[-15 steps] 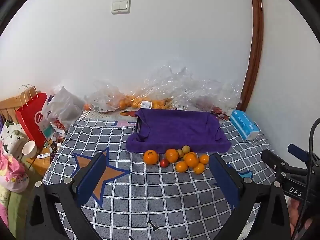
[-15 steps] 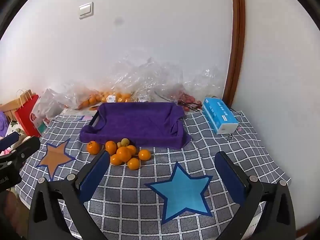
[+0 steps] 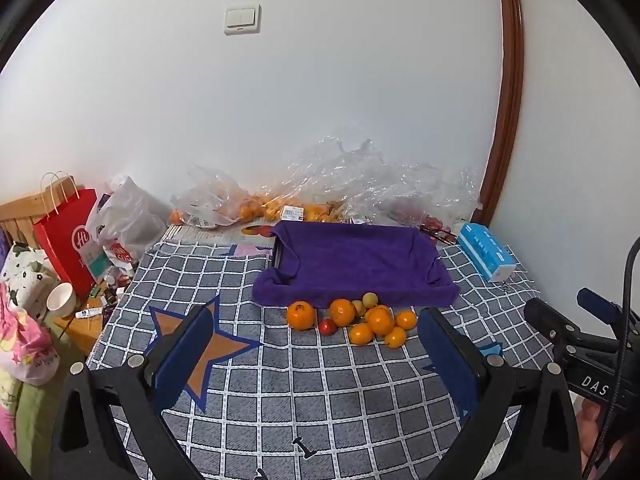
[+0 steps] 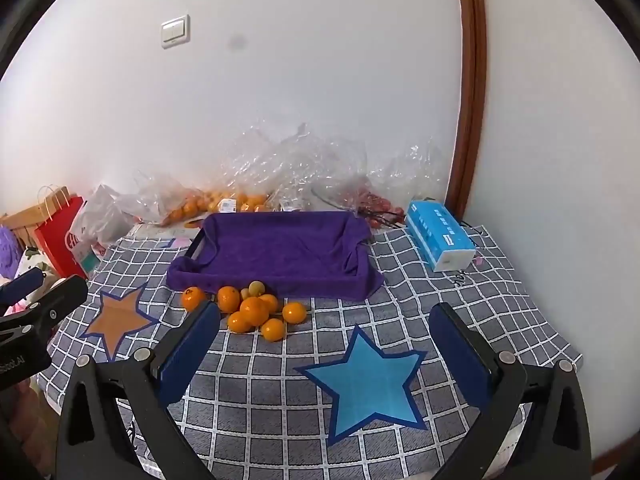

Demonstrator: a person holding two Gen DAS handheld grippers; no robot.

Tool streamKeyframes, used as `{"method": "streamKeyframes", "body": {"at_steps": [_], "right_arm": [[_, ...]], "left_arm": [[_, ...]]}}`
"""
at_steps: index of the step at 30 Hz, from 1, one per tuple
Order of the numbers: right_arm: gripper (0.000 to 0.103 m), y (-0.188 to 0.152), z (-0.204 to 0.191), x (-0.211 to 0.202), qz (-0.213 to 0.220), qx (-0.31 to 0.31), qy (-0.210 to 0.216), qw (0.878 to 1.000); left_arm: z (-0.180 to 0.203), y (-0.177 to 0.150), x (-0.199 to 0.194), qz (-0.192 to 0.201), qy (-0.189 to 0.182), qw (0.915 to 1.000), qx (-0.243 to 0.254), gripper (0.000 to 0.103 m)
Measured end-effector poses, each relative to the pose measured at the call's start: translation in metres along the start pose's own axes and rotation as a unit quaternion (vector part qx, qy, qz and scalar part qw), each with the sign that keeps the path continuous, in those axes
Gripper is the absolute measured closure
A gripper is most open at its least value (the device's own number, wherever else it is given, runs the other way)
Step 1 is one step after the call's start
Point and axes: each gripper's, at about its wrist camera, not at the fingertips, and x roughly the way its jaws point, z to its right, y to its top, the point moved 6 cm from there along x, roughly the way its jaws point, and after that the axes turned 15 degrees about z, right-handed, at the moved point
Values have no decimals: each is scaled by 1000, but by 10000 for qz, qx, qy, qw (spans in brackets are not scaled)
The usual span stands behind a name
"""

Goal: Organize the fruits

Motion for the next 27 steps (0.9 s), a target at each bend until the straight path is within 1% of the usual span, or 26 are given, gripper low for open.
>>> {"method": "streamKeyframes", "body": {"at_steps": [3, 27], "right_arm": [[0, -1, 1, -1, -2, 26, 3, 10000], [0, -1, 5, -7, 61, 143, 32, 9999]], "left_arm": [[0, -5, -2, 34, 5, 10000, 4, 0], [2, -6, -5, 32, 0, 10000, 24, 0]]}}
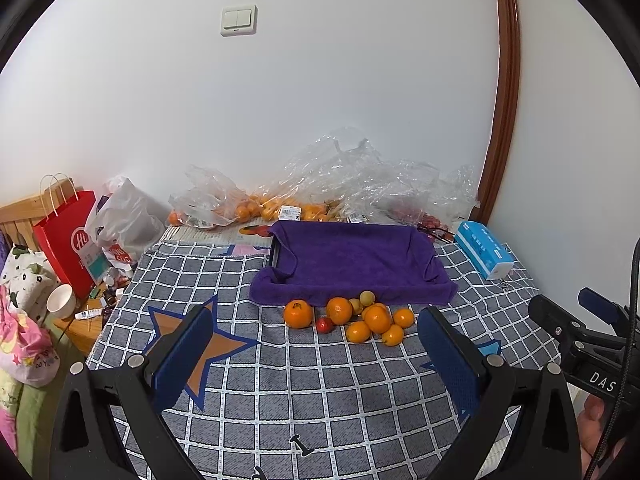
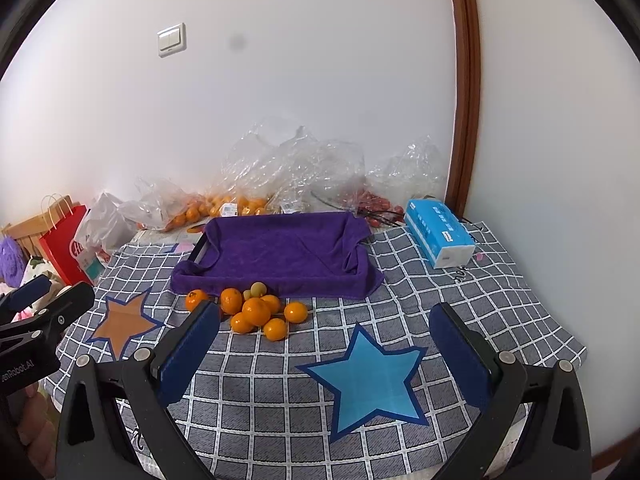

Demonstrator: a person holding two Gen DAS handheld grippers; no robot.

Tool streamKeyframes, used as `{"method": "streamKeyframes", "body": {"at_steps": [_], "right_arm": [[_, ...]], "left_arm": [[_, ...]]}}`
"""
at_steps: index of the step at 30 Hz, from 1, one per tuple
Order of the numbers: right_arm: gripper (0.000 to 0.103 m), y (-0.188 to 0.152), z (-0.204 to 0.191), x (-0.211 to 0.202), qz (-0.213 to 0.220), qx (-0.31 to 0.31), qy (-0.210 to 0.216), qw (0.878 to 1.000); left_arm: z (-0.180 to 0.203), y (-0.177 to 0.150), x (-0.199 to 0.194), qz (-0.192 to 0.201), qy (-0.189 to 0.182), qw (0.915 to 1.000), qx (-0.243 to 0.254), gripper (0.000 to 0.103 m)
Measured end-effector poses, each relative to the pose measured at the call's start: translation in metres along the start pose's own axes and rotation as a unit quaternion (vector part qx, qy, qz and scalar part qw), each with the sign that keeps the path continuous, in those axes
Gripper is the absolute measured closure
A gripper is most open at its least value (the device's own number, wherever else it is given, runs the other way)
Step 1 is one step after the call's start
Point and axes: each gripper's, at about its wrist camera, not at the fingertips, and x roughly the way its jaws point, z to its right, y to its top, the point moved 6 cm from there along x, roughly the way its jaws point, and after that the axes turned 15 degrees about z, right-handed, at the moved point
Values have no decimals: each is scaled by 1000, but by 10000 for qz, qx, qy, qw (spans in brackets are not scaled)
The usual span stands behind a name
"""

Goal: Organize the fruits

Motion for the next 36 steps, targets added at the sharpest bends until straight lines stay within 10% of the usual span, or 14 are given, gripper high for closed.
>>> {"method": "streamKeyframes", "body": {"at_steps": [36], "right_arm": [[0, -1, -7, -6, 74, -36, 107, 9999]], "left_arm": [[2, 4, 0, 20, 22, 10000, 14, 0]]}}
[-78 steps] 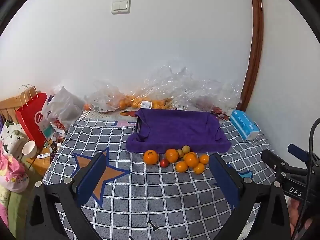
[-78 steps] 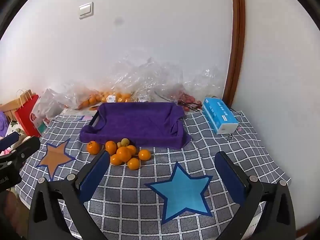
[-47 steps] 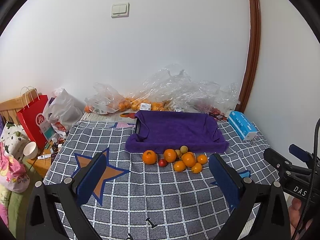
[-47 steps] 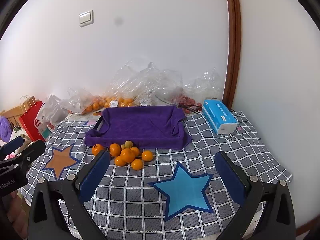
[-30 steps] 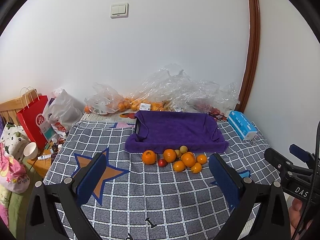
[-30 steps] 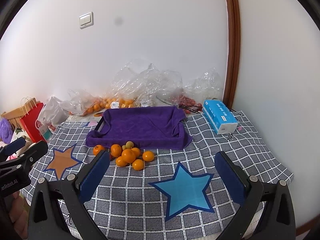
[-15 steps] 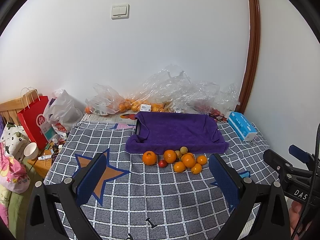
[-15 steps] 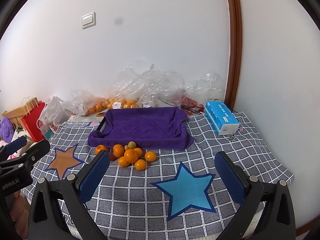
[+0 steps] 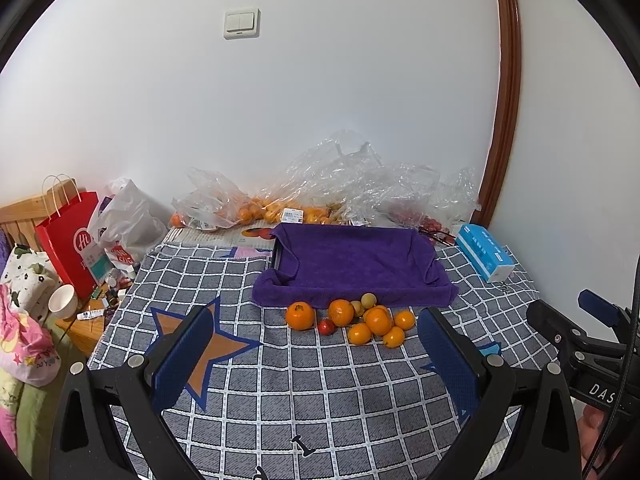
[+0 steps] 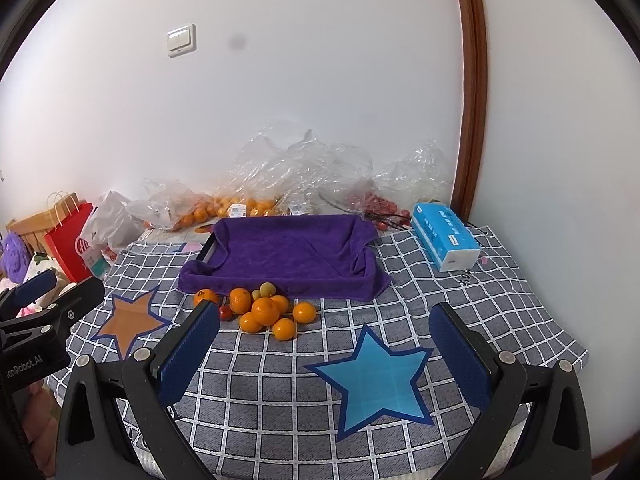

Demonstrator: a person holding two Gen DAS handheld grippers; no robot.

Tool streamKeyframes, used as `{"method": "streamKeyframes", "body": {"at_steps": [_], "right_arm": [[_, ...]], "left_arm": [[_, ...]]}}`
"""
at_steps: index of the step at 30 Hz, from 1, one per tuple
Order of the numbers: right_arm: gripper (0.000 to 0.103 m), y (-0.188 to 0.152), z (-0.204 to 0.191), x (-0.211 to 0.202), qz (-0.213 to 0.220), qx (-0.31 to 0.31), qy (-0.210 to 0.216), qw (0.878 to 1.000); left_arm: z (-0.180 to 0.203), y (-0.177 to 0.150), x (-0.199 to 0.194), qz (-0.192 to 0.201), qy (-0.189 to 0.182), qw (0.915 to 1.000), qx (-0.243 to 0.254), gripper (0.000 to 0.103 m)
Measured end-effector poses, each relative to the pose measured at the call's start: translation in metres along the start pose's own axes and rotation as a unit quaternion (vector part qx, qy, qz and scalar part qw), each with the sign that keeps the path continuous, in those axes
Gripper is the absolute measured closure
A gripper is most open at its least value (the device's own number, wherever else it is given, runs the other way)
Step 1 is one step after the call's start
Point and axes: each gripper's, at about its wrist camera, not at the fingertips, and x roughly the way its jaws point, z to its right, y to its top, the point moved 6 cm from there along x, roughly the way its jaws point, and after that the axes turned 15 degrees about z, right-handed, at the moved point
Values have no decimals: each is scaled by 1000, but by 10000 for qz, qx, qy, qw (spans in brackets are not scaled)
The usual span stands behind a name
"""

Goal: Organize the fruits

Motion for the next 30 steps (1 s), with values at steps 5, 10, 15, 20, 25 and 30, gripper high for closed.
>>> {"method": "streamKeyframes", "body": {"at_steps": [5, 10, 15, 20, 25, 30], "right_arm": [[0, -1, -2, -1, 9, -20, 25, 10000], [0, 1, -2, 0, 22, -12, 22, 10000], [0, 3, -3, 2, 42, 14, 31, 10000], [0, 3, -5, 9, 32, 59, 134, 9999], [0, 2, -10, 22, -7, 8, 148, 9999], [0, -1, -13, 37, 2, -27, 131, 9999]], "left_arm": [[0, -1, -1, 7, -1, 10000, 4, 0], [1, 1, 1, 16, -11, 10000, 25, 0], [0, 1, 1, 33, -11, 10000, 20, 0], [-4, 2, 6, 42, -12, 10000, -35, 0], [-6, 1, 16, 0, -29, 10000, -35, 0], [-8, -2, 29, -37, -5, 10000, -18, 0]]}}
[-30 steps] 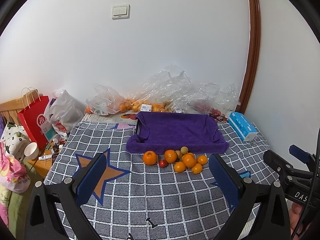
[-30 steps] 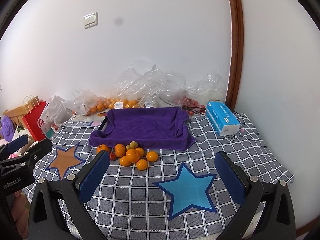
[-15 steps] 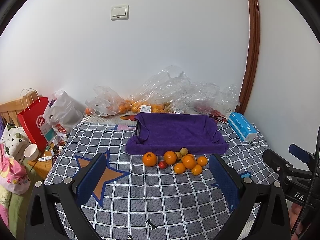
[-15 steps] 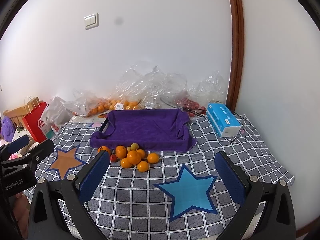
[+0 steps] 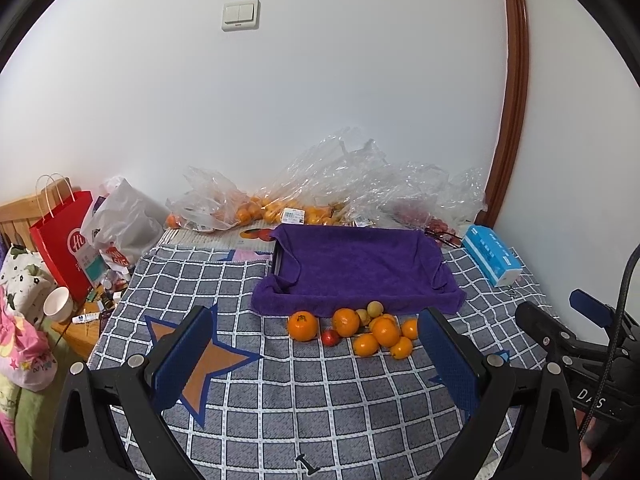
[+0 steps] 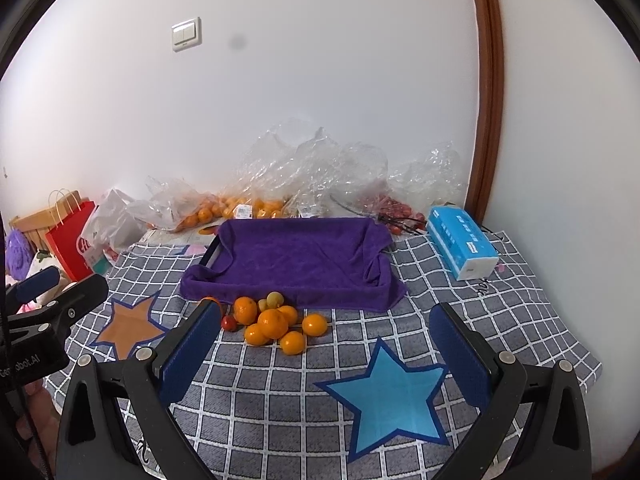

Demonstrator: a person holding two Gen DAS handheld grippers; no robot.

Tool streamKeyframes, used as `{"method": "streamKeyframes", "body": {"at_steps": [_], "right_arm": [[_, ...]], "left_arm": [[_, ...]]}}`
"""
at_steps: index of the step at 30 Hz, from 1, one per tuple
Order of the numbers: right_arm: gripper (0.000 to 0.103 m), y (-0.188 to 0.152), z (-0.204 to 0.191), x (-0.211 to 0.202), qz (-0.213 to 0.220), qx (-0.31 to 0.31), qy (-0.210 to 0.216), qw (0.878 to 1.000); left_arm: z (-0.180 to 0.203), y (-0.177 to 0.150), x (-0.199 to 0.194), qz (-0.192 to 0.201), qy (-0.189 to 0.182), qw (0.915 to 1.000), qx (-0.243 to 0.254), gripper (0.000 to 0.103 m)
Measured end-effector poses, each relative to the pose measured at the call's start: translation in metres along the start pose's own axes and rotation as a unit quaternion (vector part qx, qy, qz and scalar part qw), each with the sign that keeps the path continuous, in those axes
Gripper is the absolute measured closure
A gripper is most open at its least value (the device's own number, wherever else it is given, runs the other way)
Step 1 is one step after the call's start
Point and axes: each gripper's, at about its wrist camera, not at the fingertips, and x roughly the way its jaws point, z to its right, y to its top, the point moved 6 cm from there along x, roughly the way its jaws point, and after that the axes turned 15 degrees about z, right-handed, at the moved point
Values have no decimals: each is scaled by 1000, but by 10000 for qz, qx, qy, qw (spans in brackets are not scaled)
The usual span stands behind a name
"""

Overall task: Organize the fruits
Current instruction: 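Grasp a large orange with the left gripper while the right gripper grasps a small tangerine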

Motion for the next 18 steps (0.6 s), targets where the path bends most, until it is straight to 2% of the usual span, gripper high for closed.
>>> {"method": "streamKeyframes", "body": {"at_steps": [9, 18], "right_arm": [[0, -3, -3, 33, 138, -36, -74, 9999], [3, -30, -8, 83, -345, -138, 37, 9993]], "left_arm": [[-15, -12, 35, -196, 49, 9998, -78, 0], [-36, -34, 81, -579, 111, 9980, -221, 1]]}}
